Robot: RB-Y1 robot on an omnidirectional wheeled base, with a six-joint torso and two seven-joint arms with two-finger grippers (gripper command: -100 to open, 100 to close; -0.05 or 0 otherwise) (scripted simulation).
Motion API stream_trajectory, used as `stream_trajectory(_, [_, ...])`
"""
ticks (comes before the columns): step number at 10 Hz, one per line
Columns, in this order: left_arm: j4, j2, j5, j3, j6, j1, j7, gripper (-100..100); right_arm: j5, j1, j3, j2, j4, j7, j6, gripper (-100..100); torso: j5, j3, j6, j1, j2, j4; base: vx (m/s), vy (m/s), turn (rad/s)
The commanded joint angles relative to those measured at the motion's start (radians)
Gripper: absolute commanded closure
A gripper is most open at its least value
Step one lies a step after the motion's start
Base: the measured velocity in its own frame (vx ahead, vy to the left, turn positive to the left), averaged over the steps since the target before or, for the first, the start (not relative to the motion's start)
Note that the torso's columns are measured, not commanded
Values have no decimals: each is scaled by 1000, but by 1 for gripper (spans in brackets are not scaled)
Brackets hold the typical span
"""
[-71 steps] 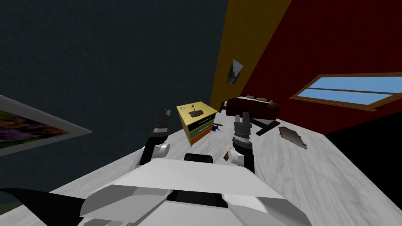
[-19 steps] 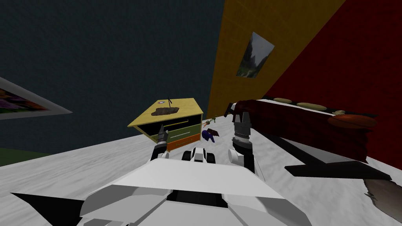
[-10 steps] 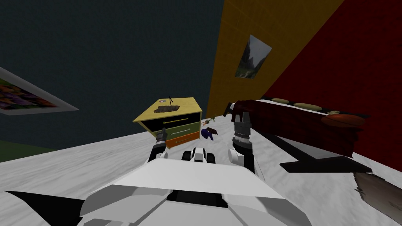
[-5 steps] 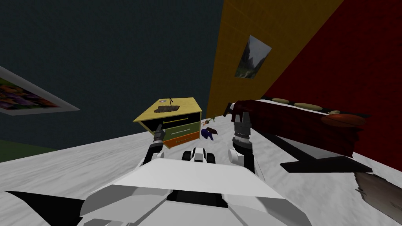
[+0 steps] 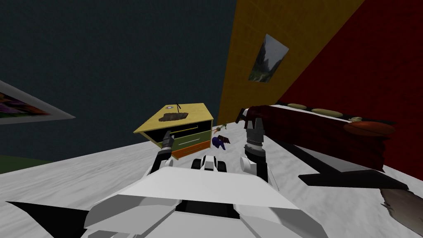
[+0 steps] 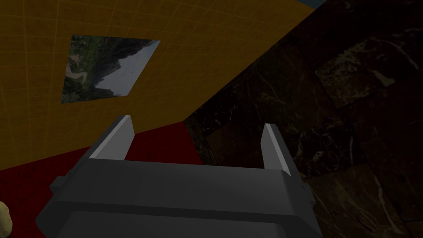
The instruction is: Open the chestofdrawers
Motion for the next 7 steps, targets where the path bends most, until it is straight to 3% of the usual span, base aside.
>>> stream_trajectory(1, [-2,-61,1,1,6,-1,0,-100,0,0,0,0,0,0,0,0,0,2,0,-1,2,1,13,8,-1])
stream_trajectory(5, [-35,-45,7,8,35,3,1,-100,0,0,0,0,0,0,0,0,0,-4,0,2,-6,-2,48,12,-9])
stream_trajectory(6, [-7,-49,2,3,13,-2,0,100,0,0,0,0,0,0,0,0,0,-2,0,0,-3,-1,-33,-16,19])
stream_trajectory(7, [-17,-48,4,5,26,-4,0,100,0,0,0,0,0,0,0,0,0,1,0,-1,2,1,-21,-13,4])
